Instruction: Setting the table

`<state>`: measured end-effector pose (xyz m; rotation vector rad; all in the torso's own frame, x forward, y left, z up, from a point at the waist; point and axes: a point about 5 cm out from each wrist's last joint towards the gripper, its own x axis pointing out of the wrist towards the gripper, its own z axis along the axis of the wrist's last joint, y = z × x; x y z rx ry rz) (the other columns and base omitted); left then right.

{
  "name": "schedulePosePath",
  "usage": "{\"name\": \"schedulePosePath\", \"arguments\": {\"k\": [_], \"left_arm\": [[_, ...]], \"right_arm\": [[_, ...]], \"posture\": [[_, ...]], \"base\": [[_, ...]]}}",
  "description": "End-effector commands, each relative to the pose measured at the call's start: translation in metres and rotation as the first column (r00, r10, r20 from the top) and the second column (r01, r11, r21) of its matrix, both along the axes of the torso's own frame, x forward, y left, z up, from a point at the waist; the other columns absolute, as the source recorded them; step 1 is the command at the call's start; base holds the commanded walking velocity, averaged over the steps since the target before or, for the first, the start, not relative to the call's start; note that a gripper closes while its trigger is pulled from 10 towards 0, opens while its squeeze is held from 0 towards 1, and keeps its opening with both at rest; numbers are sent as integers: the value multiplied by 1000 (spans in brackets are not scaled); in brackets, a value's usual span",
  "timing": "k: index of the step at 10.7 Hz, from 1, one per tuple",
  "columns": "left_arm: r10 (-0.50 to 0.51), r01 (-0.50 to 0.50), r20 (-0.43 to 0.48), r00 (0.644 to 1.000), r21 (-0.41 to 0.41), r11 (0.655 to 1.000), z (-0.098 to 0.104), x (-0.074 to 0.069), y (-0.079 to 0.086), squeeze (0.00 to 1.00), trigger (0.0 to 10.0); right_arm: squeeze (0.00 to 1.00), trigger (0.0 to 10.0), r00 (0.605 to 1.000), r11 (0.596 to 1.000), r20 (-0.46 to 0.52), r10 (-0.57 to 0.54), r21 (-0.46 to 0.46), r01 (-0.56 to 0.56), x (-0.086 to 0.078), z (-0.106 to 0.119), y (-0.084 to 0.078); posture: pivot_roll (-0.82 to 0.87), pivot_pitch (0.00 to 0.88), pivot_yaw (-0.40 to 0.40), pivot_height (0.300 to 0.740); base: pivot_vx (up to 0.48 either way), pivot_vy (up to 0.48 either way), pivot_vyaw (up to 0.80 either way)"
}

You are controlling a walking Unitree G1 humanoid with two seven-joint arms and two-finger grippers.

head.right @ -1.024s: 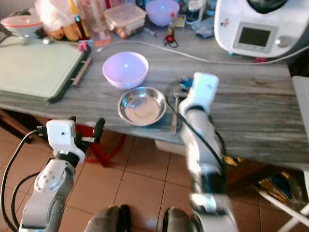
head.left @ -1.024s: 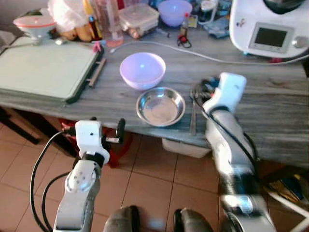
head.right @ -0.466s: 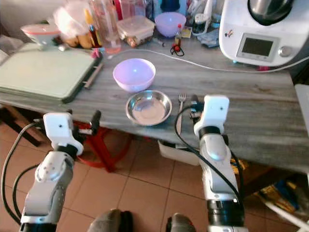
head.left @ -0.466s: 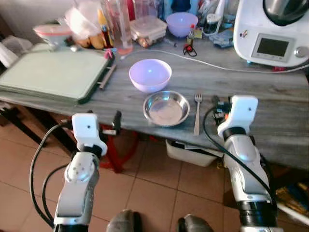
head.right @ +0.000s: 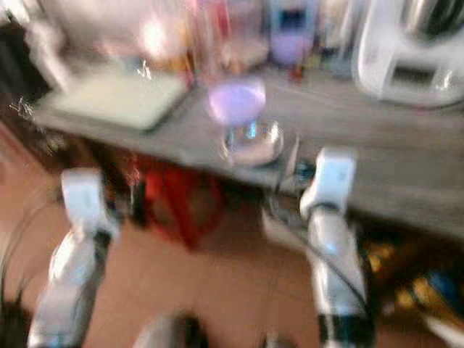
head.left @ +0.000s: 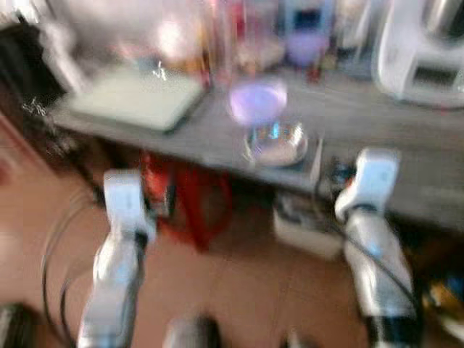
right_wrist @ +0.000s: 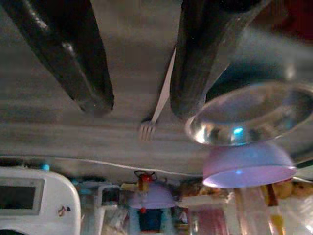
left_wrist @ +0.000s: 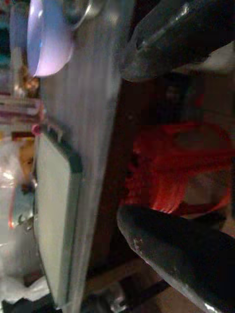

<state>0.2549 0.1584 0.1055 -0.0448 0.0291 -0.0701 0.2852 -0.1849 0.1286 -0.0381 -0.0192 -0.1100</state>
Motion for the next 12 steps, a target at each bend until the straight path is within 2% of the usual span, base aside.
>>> {"name": "schedulePosePath", "arguments": {"k": [1,2,4,6,7,8,9,12], "left_arm": [[-6,5,41,999,14,1000,11,5,1,0,10000],[-7,6,56,998,4,1000,15,10,-2,0,10000],[-35,35,69,997,4,999,18,13,-8,0,10000],[-46,47,47,998,0,999,14,6,-11,0,10000],[-55,55,32,998,2,998,10,3,-12,0,10000],[-61,61,17,998,8,998,5,-1,-13,0,10000],[-64,64,11,998,6,998,4,-2,-14,0,10000],[-78,78,-8,997,19,997,1,0,-15,0,10000]], "right_arm": [[0,10000,999,1000,32,13,5,-14,3,9,4],[0,10000,998,1000,60,19,1,-19,11,17,9],[0,10000,999,999,34,-17,-28,18,14,16,6],[0,10000,998,993,9,-61,-96,62,10,11,2],[0,10000,994,989,-10,-108,-100,106,7,7,-2],[0,10000,993,994,-48,-105,-46,103,5,1,-2],[0,10000,995,996,-30,-91,3,91,1,2,-1],[0,10000,996,995,-17,-90,36,90,5,8,1]], "posture": [[-6,0,99,740],[-11,0,100,740],[-14,0,94,740],[-13,27,89,740],[-12,36,92,740],[-13,38,94,740],[-11,40,93,740],[-10,40,90,740]], "base": [[-266,0,0],[-270,0,0],[-272,0,0],[-270,0,0],[-274,0,0],[-270,0,0],[-270,0,0],[-175,0,0]]}}
